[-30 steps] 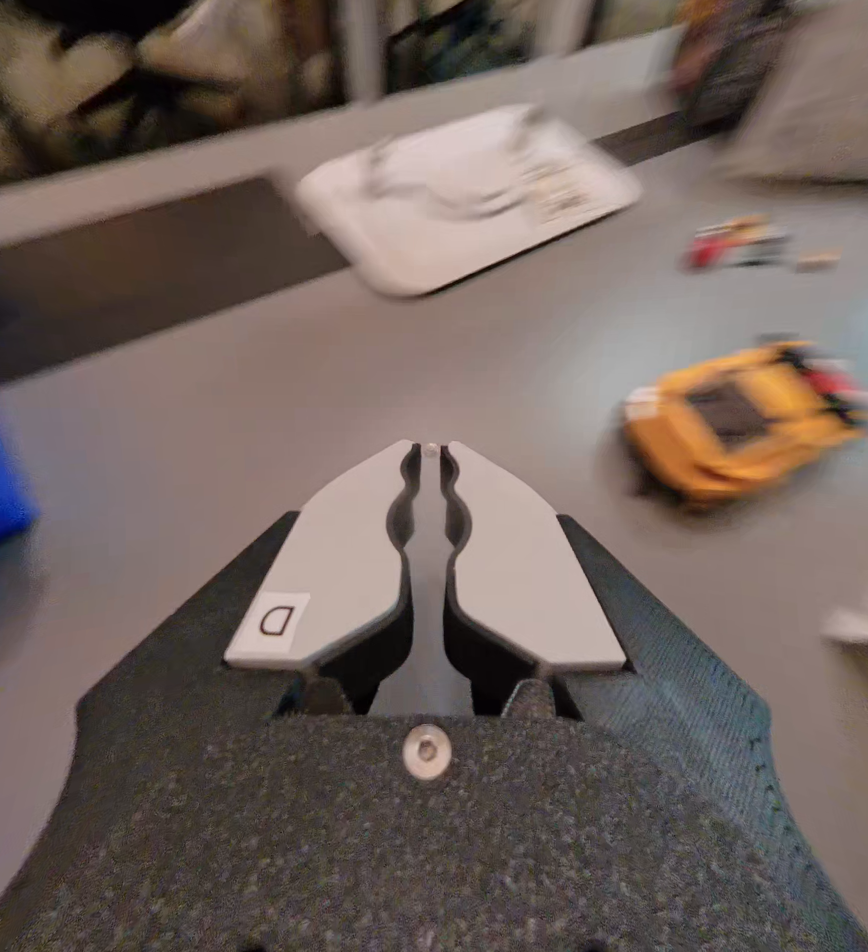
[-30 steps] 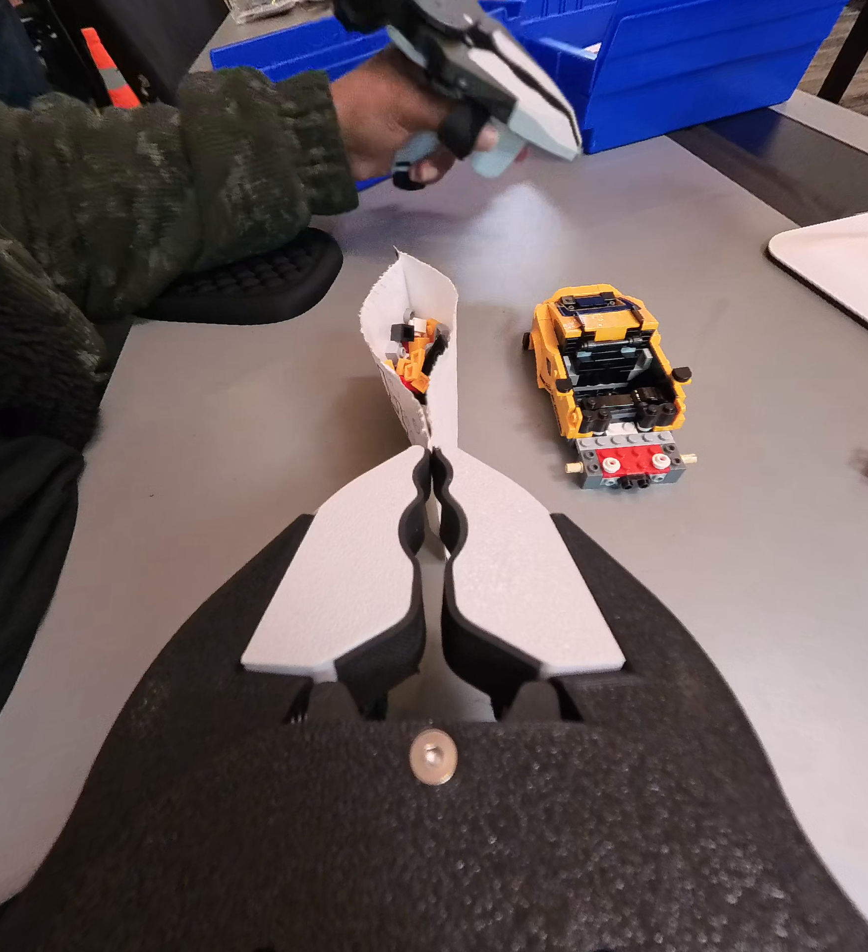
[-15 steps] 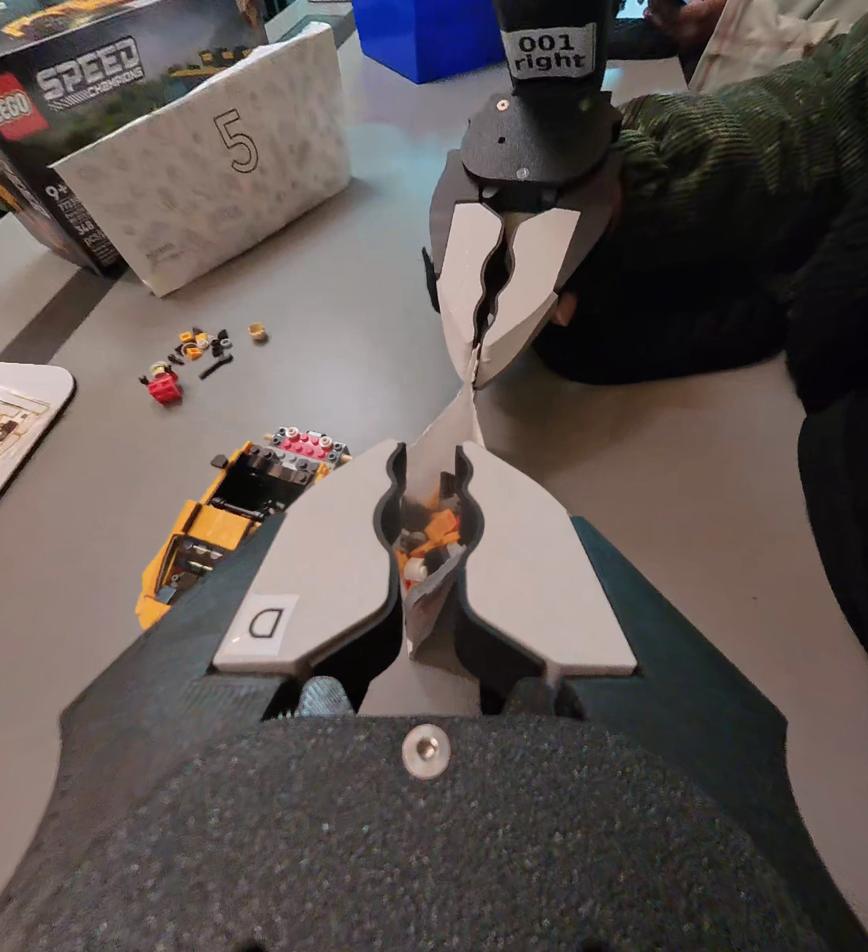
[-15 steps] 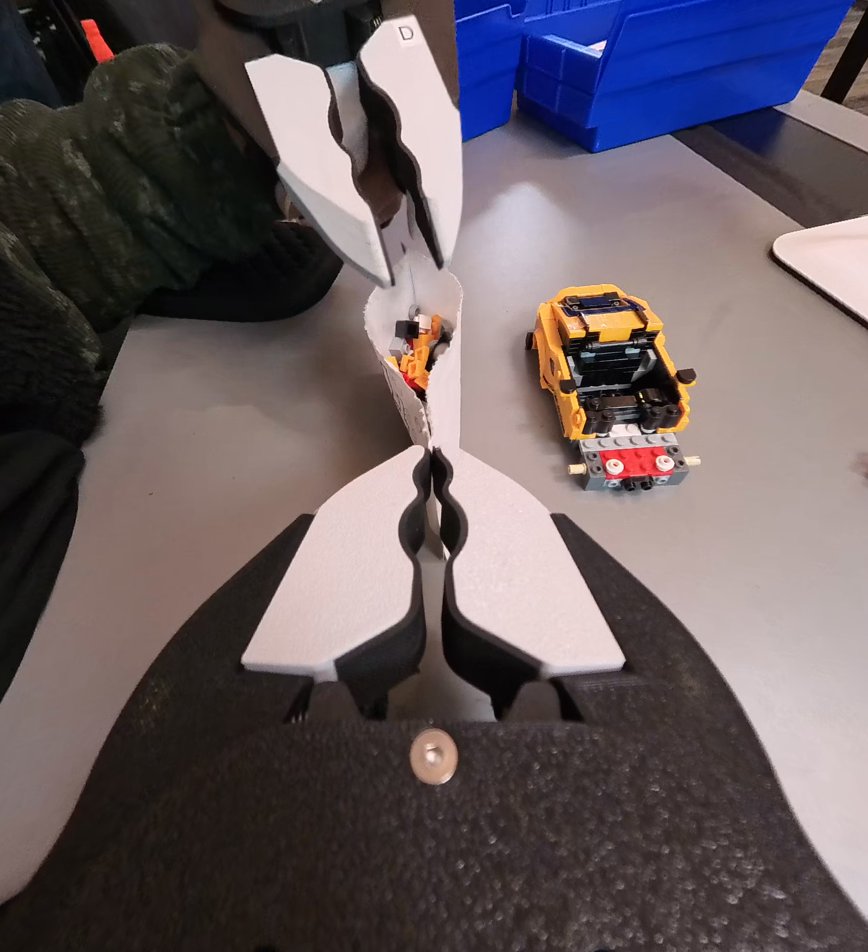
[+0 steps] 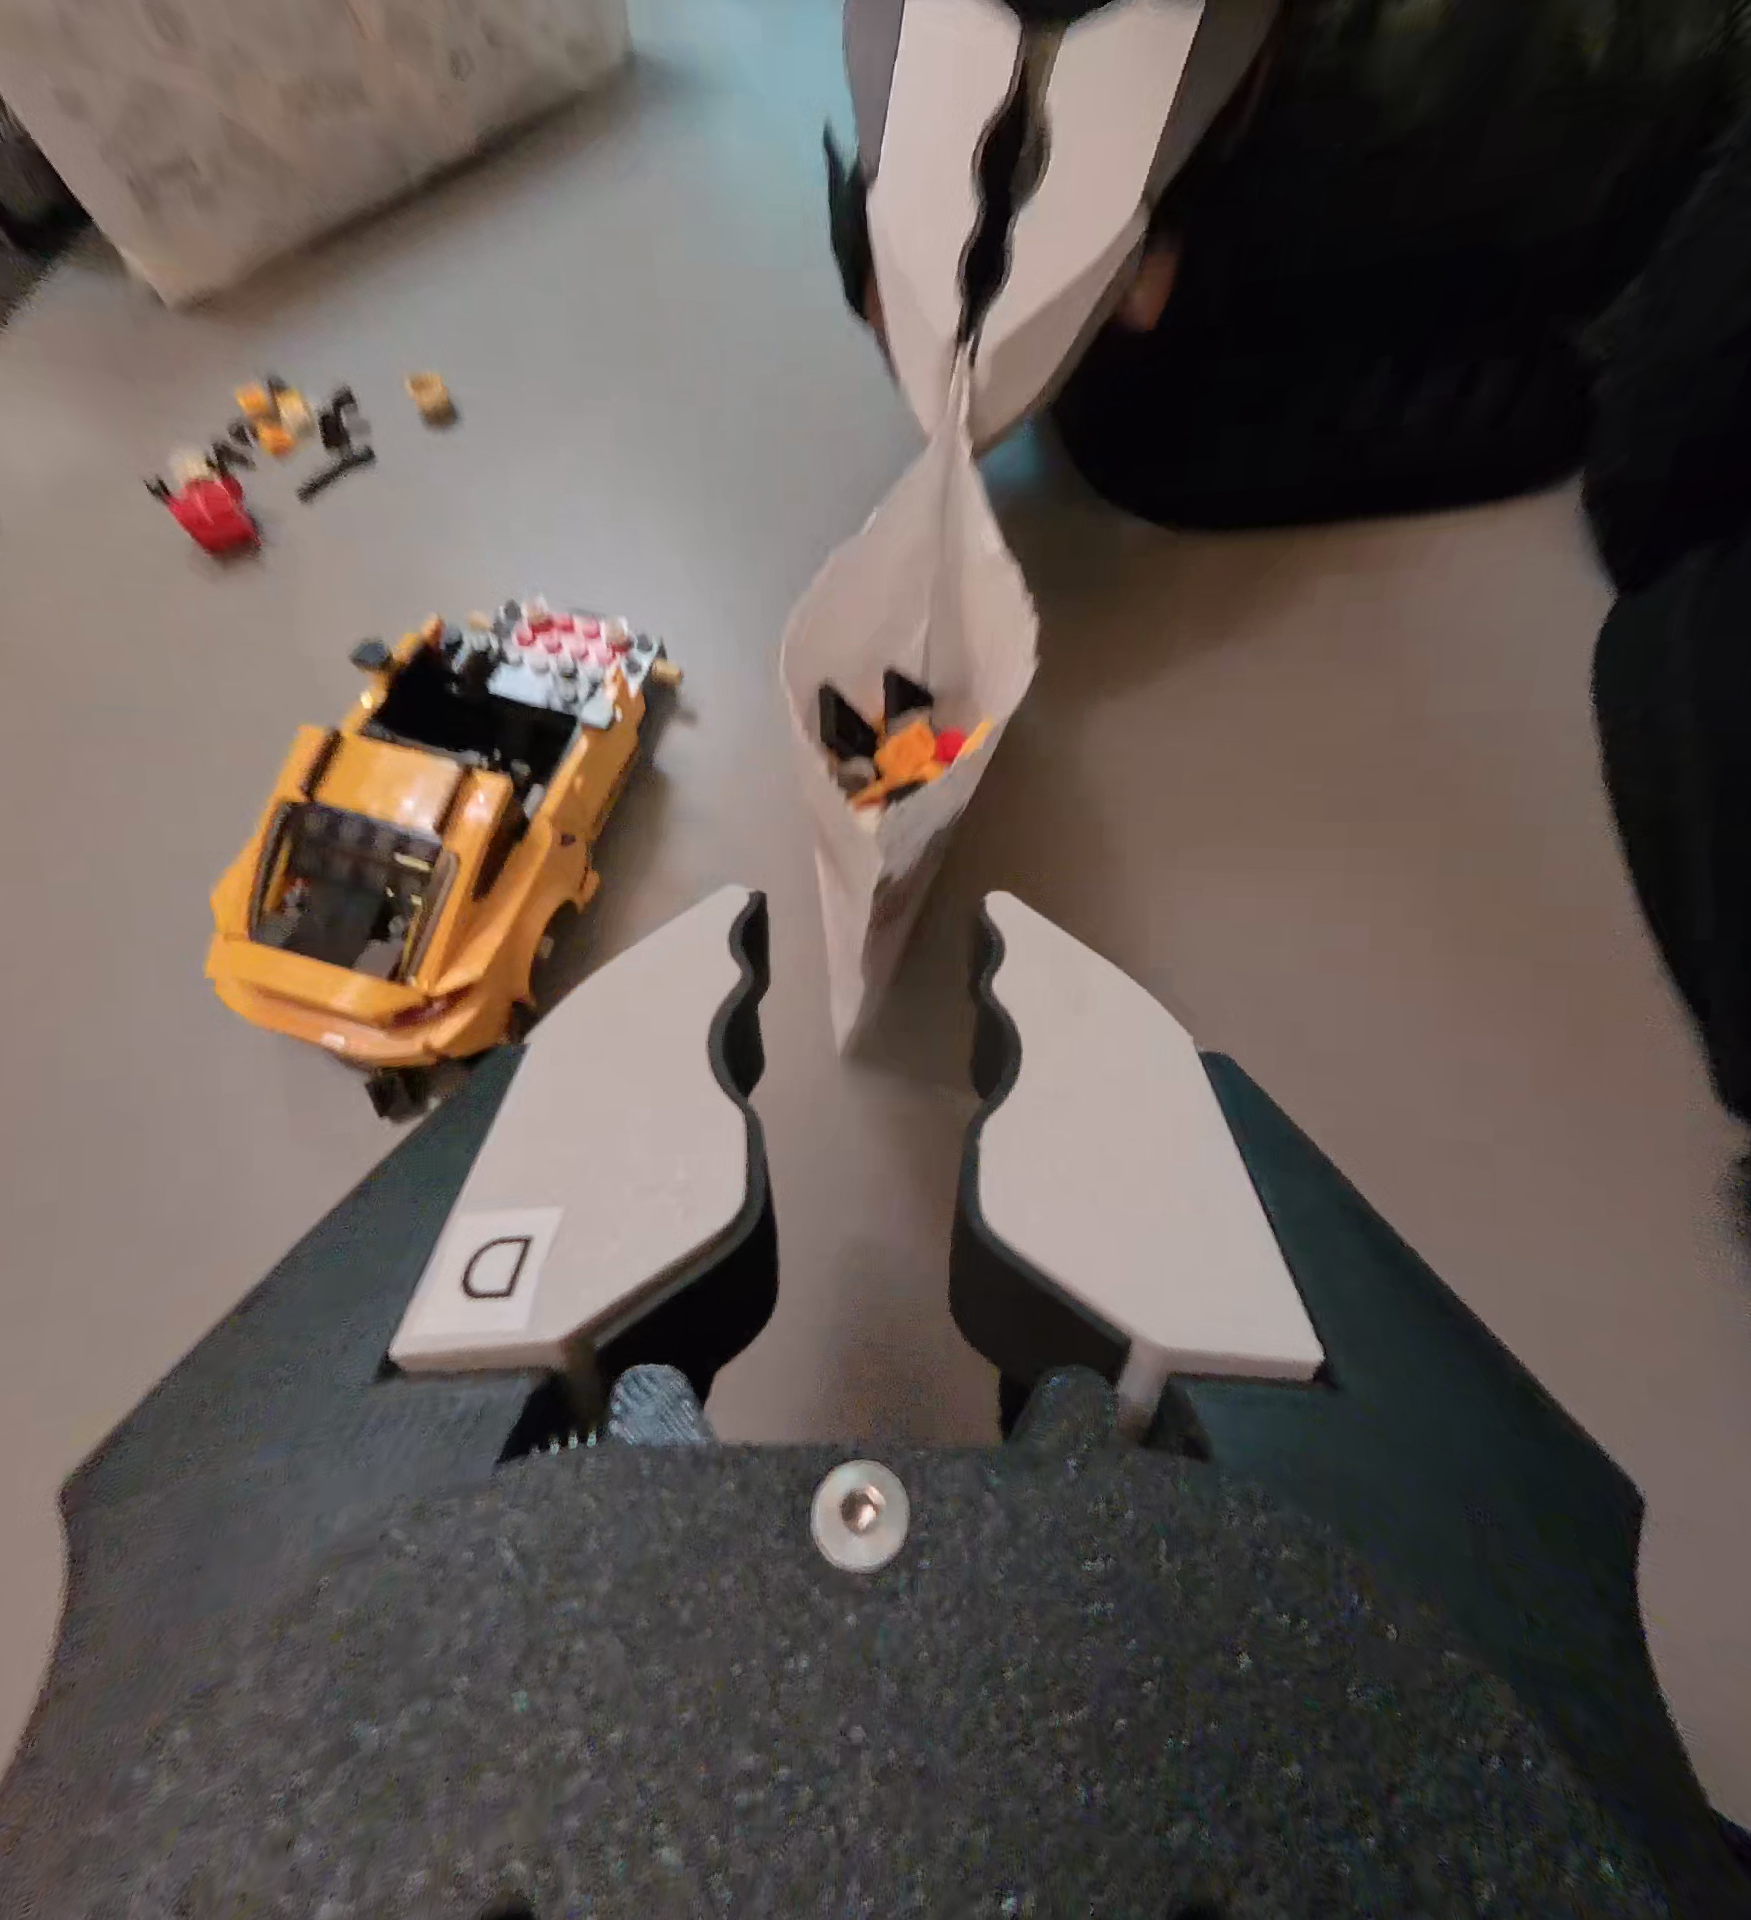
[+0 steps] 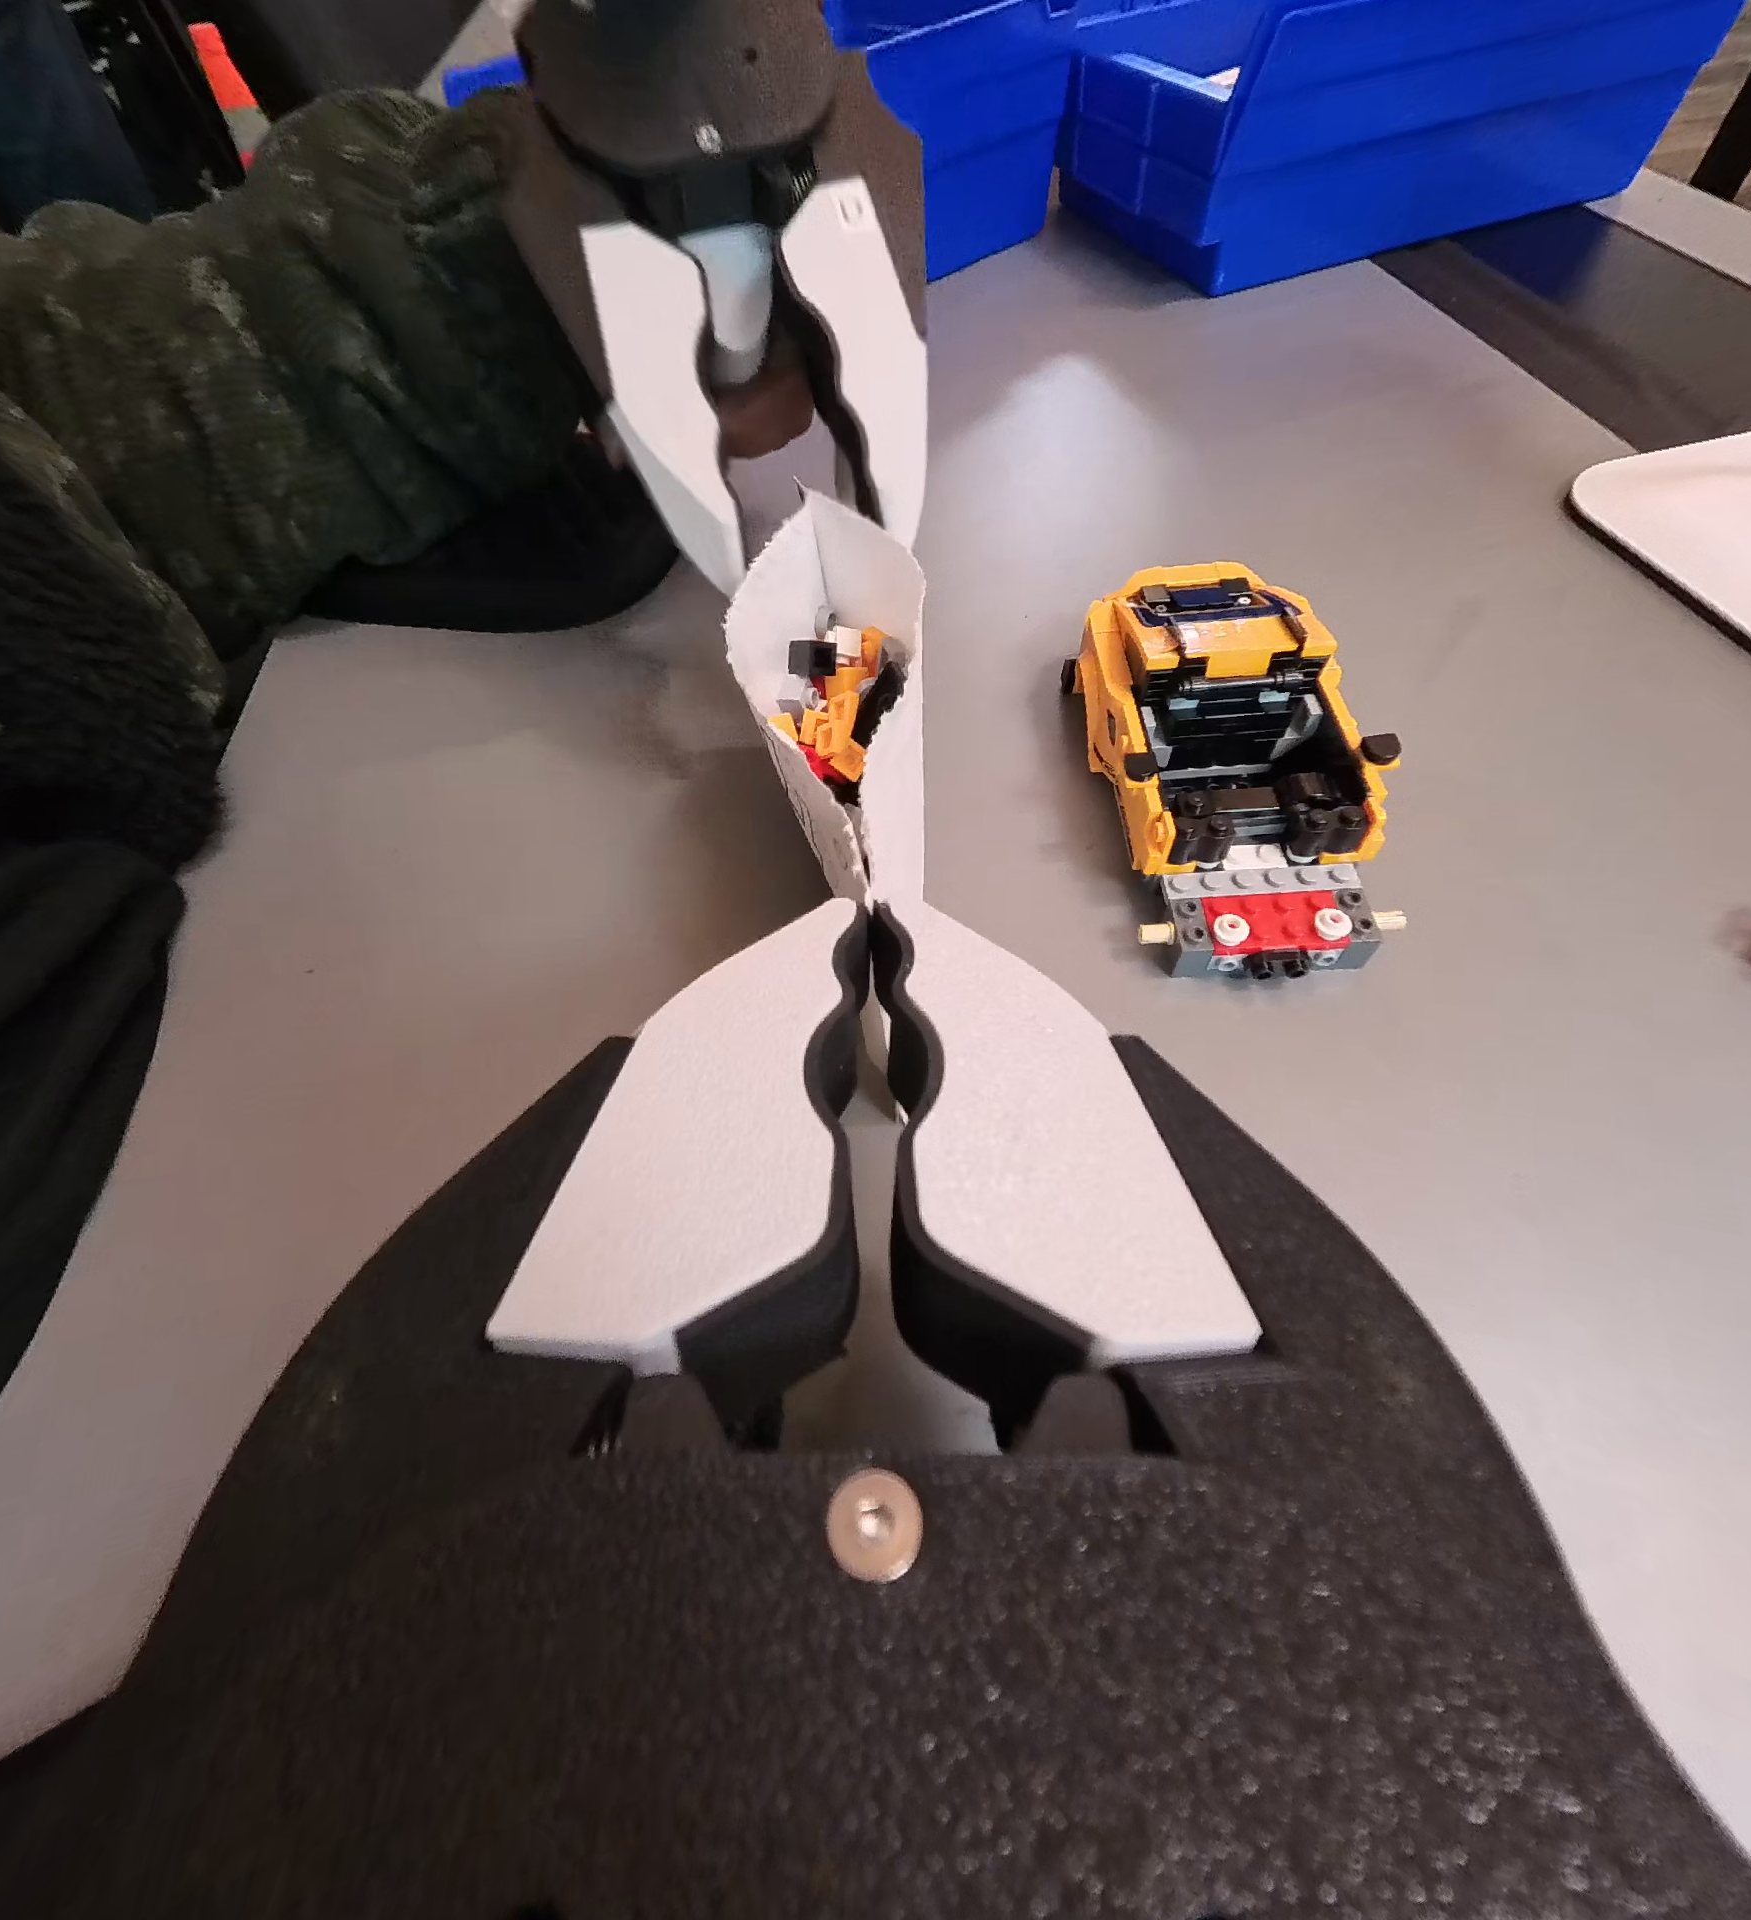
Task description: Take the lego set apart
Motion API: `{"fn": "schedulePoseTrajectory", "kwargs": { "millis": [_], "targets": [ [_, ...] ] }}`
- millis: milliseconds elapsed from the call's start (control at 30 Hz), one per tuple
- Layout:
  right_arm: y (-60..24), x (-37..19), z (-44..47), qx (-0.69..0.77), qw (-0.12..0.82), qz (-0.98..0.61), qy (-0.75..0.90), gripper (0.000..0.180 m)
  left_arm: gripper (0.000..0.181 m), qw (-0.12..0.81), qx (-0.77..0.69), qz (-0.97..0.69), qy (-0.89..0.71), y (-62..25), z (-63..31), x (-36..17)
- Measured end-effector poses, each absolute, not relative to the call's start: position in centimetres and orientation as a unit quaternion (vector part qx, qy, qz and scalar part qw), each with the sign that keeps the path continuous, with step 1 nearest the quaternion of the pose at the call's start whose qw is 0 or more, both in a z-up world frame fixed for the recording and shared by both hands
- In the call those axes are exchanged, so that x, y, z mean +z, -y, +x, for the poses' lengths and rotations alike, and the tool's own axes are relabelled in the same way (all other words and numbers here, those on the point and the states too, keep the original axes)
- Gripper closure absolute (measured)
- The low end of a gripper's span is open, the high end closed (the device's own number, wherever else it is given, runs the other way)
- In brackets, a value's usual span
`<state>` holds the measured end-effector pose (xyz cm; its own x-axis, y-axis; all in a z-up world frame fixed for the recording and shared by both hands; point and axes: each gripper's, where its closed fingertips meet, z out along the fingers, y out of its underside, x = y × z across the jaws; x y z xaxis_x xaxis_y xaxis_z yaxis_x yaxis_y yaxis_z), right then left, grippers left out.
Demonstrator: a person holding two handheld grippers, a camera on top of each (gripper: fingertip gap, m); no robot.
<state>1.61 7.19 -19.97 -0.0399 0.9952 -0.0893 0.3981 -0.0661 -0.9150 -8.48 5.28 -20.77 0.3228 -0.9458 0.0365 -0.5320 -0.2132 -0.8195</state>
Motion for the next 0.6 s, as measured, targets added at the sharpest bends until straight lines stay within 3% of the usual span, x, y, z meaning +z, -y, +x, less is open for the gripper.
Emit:
{"fn": "schedulePoseTrajectory", "kwargs": {
  "millis": [133,333,433,600],
  "targets": [
    [-7.2,-20.0,1.9,0.419,0.353,-0.590,0.594,0.180,0.180,0.357,-0.267,-0.728,-0.521,-5.5,-7.7,-22.0],
    [-7.5,-21.9,2.9,0.373,0.335,-0.578,0.643,0.163,0.181,0.411,-0.255,-0.701,-0.525,-5.2,-6.2,-18.5],
    [-7.2,-22.4,2.5,0.362,0.343,-0.566,0.656,0.179,0.181,0.410,-0.248,-0.690,-0.542,-4.5,-4.8,-18.0],
    [-6.3,-19.2,2.7,0.405,0.376,-0.526,0.647,0.180,0.181,0.481,-0.270,-0.659,-0.512,-4.6,-4.9,-14.2]
  ]
}}
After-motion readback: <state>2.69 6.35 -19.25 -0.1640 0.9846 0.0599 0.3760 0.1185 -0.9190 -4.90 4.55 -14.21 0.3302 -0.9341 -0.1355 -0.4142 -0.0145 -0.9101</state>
